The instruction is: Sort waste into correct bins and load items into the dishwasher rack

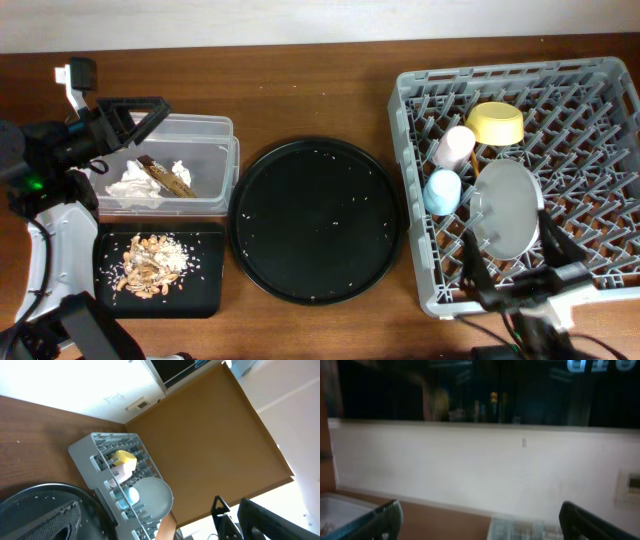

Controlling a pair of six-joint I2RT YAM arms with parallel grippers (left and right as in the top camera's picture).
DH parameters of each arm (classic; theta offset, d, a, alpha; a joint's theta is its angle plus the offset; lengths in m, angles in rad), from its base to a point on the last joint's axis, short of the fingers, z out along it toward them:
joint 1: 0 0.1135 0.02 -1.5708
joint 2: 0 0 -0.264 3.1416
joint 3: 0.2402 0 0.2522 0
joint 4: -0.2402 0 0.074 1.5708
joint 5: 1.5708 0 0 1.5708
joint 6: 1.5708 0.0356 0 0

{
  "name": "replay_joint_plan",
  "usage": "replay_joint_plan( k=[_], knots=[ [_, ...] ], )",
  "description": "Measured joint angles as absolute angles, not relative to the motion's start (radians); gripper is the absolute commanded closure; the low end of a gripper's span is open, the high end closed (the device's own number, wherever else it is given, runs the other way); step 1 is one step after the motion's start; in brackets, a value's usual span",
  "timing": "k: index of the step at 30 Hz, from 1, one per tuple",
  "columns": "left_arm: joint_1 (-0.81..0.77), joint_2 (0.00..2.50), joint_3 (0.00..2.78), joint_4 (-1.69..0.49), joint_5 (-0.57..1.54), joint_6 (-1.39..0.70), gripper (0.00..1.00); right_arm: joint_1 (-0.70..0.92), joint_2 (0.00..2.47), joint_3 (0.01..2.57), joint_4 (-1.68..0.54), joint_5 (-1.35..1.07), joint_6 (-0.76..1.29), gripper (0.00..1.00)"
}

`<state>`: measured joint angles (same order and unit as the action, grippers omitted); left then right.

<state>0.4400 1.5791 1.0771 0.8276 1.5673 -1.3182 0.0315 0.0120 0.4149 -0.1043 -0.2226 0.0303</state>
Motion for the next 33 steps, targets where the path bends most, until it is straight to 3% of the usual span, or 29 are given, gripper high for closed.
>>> replay_joint_plan(
  k=[4, 7, 10, 18, 33],
  knots=[
    [0.440, 1.579, 1.077, 0.827, 1.567, -1.318, 0.01, 0.031, 0.013, 0.181, 0.208, -0.217, 0.030, 0.02],
    [0.440, 1.579, 1.077, 0.827, 1.568, -1.318, 0.01, 0.031, 0.012, 0.078, 0.264, -0.190, 0.030, 0.02],
    [0.440, 1.579, 1.077, 0.827, 1.568, -1.318, 0.01, 0.031, 0.012, 0.023, 0.255, -0.162, 0.030, 0.02],
    [0.440, 1.579, 1.077, 0.826, 1.569, -1.318, 0.01, 0.031, 0.014, 0.010, -0.067, -0.086, 0.029, 0.02],
    [0.440, 1.579, 1.077, 0.827, 1.568, -1.318, 0.01, 0.031, 0.014, 0.010, -0.068, -0.063, -0.013, 0.02]
  ],
)
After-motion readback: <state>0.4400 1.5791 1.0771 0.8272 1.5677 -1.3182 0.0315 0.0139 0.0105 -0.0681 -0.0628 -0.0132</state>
